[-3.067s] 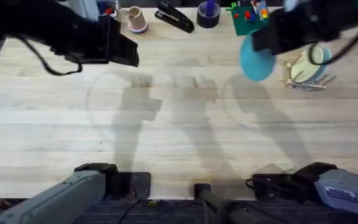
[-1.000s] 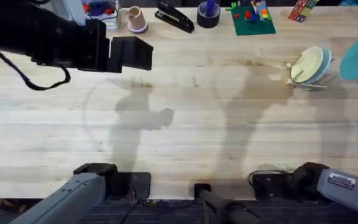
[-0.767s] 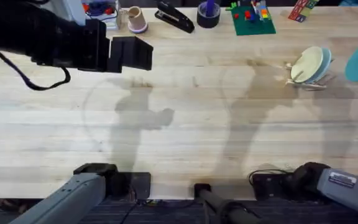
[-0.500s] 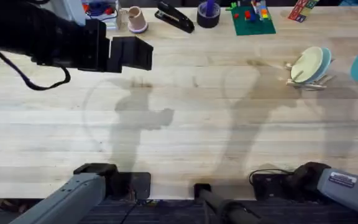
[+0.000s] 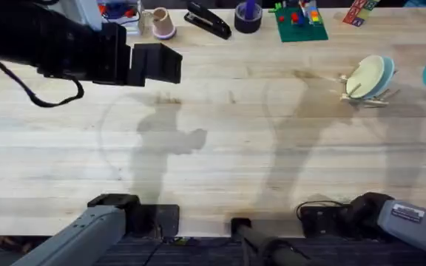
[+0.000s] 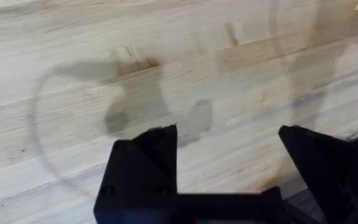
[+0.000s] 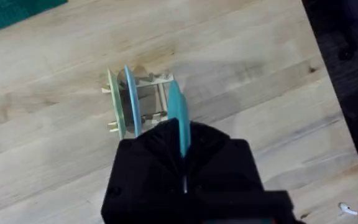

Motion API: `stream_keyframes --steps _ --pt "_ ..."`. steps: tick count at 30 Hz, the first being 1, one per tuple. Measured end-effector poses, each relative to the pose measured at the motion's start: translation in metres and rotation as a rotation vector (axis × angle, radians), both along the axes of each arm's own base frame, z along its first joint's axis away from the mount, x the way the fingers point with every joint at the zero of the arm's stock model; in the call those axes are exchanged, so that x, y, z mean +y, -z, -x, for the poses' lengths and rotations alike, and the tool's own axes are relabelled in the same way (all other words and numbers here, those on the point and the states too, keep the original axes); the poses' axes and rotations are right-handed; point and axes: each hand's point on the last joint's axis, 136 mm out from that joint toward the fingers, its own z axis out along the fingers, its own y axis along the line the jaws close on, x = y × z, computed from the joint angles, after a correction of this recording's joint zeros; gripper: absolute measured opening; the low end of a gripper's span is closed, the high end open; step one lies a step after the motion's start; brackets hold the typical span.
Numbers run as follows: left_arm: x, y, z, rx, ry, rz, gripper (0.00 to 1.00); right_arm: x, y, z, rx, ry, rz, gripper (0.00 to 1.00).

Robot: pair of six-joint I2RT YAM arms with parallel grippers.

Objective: Pick up the plates from the table one by one and place each into a slot on the dish rack.

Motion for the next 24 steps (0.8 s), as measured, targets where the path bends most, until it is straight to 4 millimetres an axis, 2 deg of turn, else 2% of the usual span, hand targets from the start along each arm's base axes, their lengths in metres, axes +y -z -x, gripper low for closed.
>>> stream_keyframes --steps 13,24 --pt "0.0 0.0 0.0 0.0 0.0 0.0 0.994 -0.006 0.023 -0.01 0.058 -0.011 -0.024 0.031" --pt "0.0 0.0 0.0 0.0 0.0 0.0 0.994 -0.007 0.023 -0.013 0.052 -0.014 -0.019 0.031"
